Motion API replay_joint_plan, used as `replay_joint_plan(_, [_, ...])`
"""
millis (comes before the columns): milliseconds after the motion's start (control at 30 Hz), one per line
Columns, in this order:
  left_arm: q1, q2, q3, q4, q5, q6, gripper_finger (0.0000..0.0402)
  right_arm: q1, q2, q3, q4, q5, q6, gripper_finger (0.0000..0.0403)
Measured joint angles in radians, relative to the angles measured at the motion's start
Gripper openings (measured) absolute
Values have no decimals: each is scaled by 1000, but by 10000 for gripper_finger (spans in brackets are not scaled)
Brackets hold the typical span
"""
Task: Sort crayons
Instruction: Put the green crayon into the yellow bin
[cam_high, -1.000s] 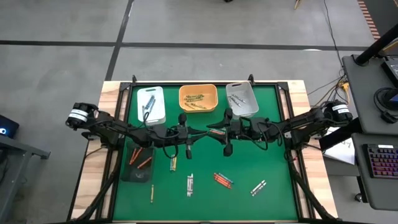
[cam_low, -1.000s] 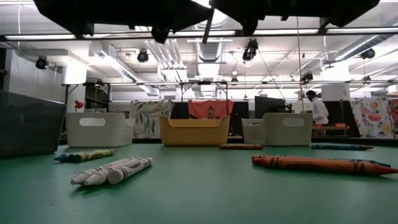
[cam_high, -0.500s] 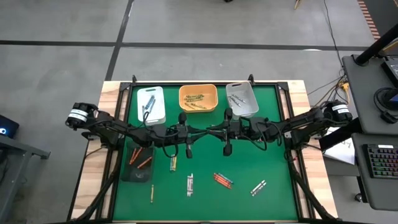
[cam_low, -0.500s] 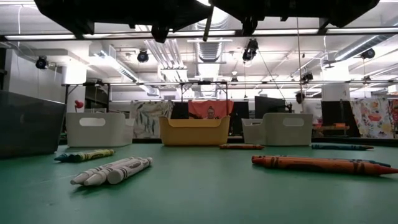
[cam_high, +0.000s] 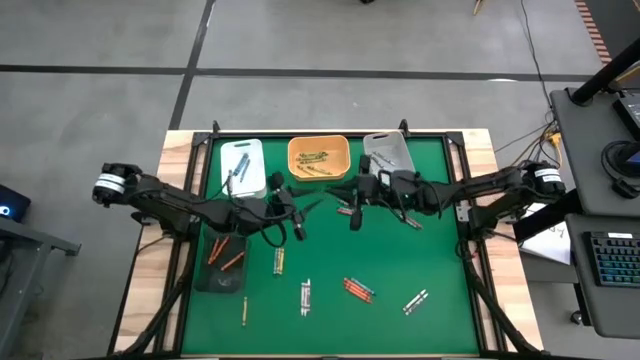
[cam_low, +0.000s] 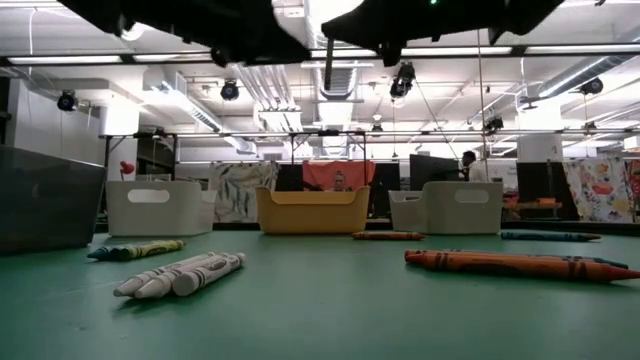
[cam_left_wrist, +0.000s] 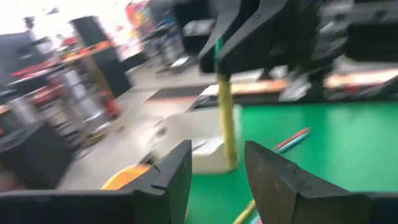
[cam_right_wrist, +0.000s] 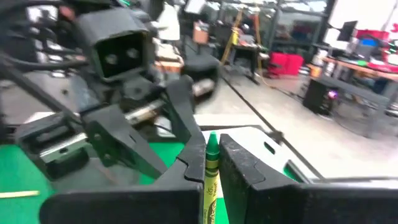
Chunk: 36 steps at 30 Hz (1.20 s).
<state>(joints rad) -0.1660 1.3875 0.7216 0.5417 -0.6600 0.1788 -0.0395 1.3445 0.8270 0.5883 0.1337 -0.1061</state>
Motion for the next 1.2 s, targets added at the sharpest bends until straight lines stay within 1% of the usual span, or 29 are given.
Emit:
replay_joint_plan(100, [4,-62,-3,-111,-89,-7,140,-57,0,34,-66,-1,1,14])
replay_joint_plan(167, [8,-105,-11,-162,-117,-21,141,-97,0,53,-114,-1,1,13])
replay_joint_plan(333, [14,-195,-42,-189,-117,-47,142,-177,32,93,-183,-2,1,13])
replay_joint_plan(533, [14,-265,-85,-191,-116,-94,142,-218,163,140,-198,-3,2,13])
replay_joint_plan(667, [14,-283,-113,-195,-117,-117,142,-242,252,199,-248,-3,10,13])
replay_joint_plan(733, [14,-282,-116,-189,-116,-124,142,-255,295,234,-300,8,22,13])
replay_joint_plan(967, [14,-270,-121,-188,-117,-128,142,-288,454,399,-455,167,-47,13])
replay_joint_plan(1100, [14,-268,-122,-192,-117,-128,142,-303,527,478,-539,173,-53,14])
replay_joint_plan(1200, [14,-268,-122,-194,-116,-128,142,-308,556,525,-580,173,-59,29])
